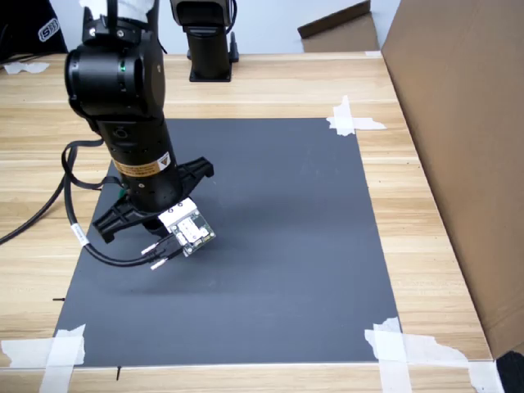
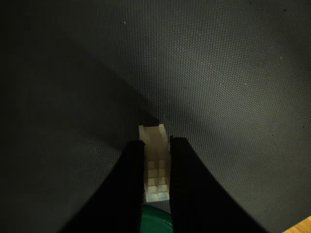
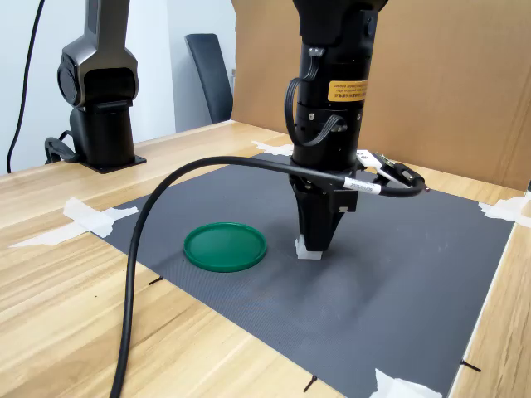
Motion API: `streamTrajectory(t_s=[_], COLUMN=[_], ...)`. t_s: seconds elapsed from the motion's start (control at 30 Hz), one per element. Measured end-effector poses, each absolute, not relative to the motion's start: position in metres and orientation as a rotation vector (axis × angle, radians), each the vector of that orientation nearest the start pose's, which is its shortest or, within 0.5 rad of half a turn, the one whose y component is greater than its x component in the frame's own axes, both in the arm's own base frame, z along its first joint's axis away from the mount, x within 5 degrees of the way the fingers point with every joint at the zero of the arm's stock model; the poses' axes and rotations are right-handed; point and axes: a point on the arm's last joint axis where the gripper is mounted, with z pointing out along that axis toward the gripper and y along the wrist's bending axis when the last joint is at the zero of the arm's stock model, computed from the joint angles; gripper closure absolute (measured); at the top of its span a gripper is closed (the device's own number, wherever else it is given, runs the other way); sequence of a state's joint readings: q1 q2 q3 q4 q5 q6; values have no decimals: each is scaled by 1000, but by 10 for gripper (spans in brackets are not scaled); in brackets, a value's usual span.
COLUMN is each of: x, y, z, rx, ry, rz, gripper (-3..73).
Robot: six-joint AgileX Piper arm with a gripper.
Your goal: Grasp a white terminal and put it in the green lid.
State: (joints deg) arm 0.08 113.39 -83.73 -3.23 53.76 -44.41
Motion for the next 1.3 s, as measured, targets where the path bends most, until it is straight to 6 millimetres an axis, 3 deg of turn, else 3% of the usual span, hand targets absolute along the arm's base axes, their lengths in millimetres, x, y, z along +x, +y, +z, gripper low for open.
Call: streamTrajectory(t_s=[0.7,0.97,1.1,1.13,1.17,1.2,1.3], x=[404,412,410,410,410,409,408], y=[-3,-2,-2,-2,-2,-2,-2], z=[193,204,203,204,204,204,203], rx=[-1108,-1078,-1085,-1084,-1078,-1068,-1054], ry=[2738,2690,2711,2710,2714,2723,2743], rz=[-172,-186,-174,-175,-173,-169,-160], gripper=[611,604,429,343,200,137,78])
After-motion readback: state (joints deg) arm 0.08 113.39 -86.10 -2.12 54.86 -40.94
